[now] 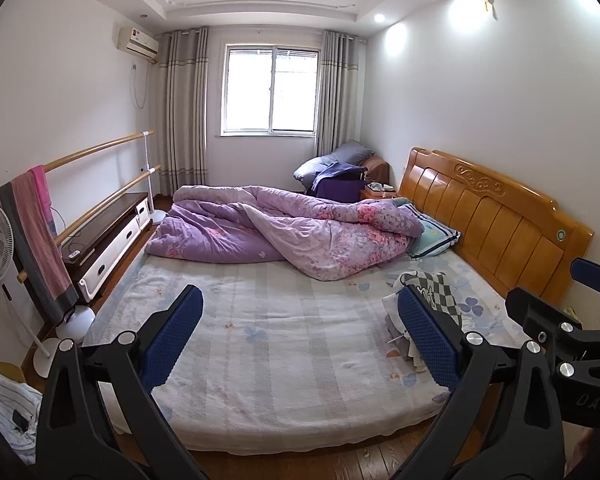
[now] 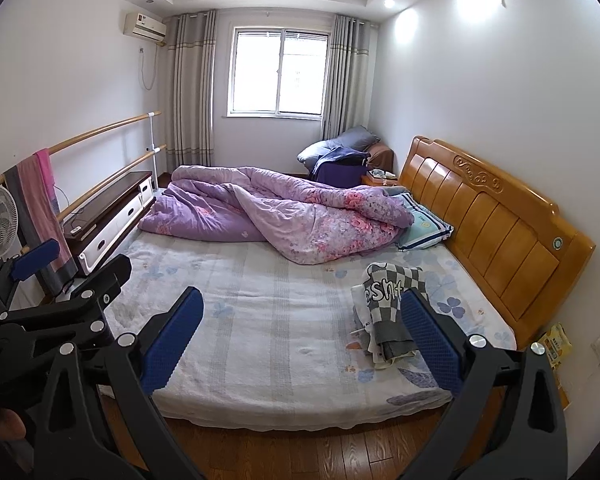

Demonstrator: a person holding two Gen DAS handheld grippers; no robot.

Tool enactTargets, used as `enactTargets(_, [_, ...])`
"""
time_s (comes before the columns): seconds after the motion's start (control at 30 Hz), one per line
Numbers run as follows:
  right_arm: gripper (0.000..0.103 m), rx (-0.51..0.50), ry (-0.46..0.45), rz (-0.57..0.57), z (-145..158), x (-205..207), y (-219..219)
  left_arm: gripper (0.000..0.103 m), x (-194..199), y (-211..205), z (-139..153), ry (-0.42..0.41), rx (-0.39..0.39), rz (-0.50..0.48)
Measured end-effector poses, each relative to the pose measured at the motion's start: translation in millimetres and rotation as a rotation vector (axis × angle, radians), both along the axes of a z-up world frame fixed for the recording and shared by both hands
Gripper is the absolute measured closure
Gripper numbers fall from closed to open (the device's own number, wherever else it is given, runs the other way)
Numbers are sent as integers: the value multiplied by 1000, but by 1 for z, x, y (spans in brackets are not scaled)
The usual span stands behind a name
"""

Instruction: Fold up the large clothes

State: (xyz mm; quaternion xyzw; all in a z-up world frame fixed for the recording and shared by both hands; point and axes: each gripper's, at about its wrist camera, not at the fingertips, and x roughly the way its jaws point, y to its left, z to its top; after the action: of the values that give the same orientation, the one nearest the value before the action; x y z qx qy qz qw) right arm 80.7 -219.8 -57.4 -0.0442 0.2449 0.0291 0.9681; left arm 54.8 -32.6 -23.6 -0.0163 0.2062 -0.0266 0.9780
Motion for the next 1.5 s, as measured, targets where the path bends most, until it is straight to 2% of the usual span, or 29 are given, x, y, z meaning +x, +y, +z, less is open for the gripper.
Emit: enactTargets(1.5, [8,-9,0,-9,-3,4,3,5,15,-15,-6,0,2,1])
